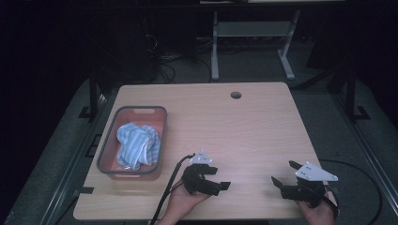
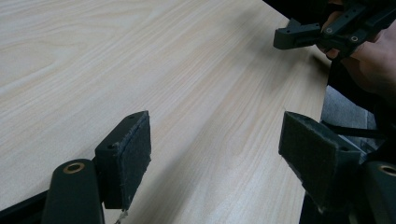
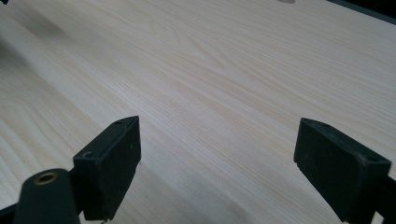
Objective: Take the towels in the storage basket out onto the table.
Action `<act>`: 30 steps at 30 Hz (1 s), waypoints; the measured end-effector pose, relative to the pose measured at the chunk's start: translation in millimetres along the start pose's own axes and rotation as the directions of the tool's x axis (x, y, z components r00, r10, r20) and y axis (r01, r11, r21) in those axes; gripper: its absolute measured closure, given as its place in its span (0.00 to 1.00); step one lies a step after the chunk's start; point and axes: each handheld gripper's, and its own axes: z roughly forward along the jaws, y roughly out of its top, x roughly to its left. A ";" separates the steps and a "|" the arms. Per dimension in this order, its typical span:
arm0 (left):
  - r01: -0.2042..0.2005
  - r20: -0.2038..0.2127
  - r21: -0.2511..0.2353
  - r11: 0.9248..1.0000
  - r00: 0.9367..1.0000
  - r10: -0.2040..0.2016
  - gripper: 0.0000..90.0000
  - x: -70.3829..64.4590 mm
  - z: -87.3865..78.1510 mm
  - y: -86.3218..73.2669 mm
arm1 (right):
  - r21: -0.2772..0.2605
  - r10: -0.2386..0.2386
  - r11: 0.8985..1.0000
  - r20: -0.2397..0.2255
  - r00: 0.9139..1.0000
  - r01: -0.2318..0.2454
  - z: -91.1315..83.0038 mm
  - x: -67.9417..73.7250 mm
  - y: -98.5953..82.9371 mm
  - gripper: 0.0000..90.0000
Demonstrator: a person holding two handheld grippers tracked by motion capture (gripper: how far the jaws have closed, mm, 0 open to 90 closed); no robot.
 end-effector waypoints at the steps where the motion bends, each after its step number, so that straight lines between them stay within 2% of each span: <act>1: 0.000 0.001 -0.001 1.000 1.000 0.000 0.27 -0.2 0.0 0.7 | -0.003 0.004 1.000 0.001 1.000 -0.004 0.2 -0.7 0.2 0.16; 6: -0.007 0.005 -0.008 1.000 1.000 0.007 0.27 -0.9 -1.3 7.9 | -0.001 0.004 1.000 0.003 1.000 -0.004 0.7 -1.1 0.9 0.16; 14: 0.004 0.017 -0.016 1.000 1.000 -0.004 0.26 0.0 -5.6 24.1 | -0.005 0.000 1.000 0.005 1.000 0.000 -0.1 -0.5 2.5 0.16; 17: 0.019 0.006 0.004 1.000 1.000 -0.019 0.24 4.3 -8.7 33.7 | -0.009 -0.006 1.000 0.009 1.000 0.006 -0.5 -1.5 2.8 0.16; 19: 0.011 -0.016 0.010 1.000 1.000 -0.011 0.23 6.4 -12.2 41.8 | -0.003 -0.002 1.000 0.007 1.000 0.002 -0.4 -1.8 2.6 0.16; 22: 0.015 -0.017 0.011 1.000 1.000 -0.015 0.23 8.4 -14.9 48.7 | -0.006 0.000 1.000 0.010 1.000 0.000 -0.4 -2.1 2.7 0.16; 23: 0.012 -0.027 0.016 1.000 1.000 -0.011 0.22 10.7 -17.3 56.7 | -0.008 0.002 1.000 0.011 1.000 -0.002 -0.4 -2.6 2.9 0.16; 30: -0.002 -0.062 0.021 1.000 0.998 0.003 0.21 15.5 -25.6 82.0 | -0.009 -0.005 1.000 0.010 1.000 0.005 -0.5 -3.8 3.0 0.16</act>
